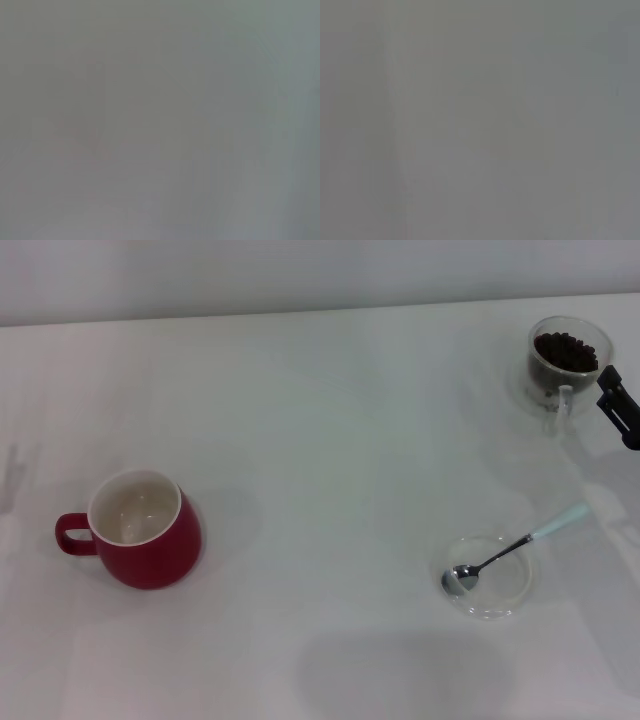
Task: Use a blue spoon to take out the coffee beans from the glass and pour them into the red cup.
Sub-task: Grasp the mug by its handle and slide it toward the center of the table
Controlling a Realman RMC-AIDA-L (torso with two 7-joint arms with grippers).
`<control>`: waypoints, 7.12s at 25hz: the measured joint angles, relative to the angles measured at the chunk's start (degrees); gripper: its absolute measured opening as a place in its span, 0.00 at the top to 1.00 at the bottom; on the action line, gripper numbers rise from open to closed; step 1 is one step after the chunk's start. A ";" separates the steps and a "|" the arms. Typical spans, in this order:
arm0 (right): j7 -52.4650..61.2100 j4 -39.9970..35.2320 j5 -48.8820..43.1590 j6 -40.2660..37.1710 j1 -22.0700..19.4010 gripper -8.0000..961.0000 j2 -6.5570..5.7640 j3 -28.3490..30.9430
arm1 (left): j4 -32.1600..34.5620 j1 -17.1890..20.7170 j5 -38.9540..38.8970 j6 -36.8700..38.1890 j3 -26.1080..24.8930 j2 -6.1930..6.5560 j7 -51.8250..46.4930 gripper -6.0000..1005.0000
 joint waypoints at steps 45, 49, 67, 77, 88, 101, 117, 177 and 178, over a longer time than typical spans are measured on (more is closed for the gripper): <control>-0.06 -0.56 0.13 -14.15 5.89 0.09 0.79 0.09 | 6.14 7.12 15.24 -4.01 15.95 -0.28 -7.28 0.19; -0.06 -0.63 0.14 -14.20 5.84 0.09 0.79 0.09 | 5.12 6.62 15.24 -2.61 15.92 -0.27 -6.60 0.19; -0.22 -1.01 0.14 -14.44 4.81 0.09 0.71 0.09 | 1.94 5.65 15.21 -0.02 15.86 -0.36 -2.91 0.20; -0.42 -1.00 0.14 -14.44 4.59 0.09 0.70 0.09 | 1.85 5.62 15.13 0.00 15.83 -0.36 -2.93 0.47; -0.44 -1.00 0.11 -14.42 4.54 0.09 0.70 0.09 | 0.80 4.56 15.66 2.37 15.83 -0.35 -2.86 0.74; -0.44 -0.83 0.14 -14.40 4.54 0.09 0.70 0.09 | -1.52 2.39 18.73 4.64 15.86 -0.35 -1.70 0.74; -0.44 -1.08 0.14 -14.49 5.21 0.09 0.79 0.09 | -6.43 -1.64 22.00 10.77 15.86 -0.43 -0.23 0.75; -0.43 -0.79 -0.32 -13.77 4.97 0.09 0.79 -0.17 | -10.91 -3.25 29.37 11.76 15.62 -0.46 0.53 0.40; -0.43 -0.81 -0.32 -13.77 4.97 0.09 0.79 -0.20 | -10.81 -3.15 29.37 11.52 15.63 -0.45 0.53 0.40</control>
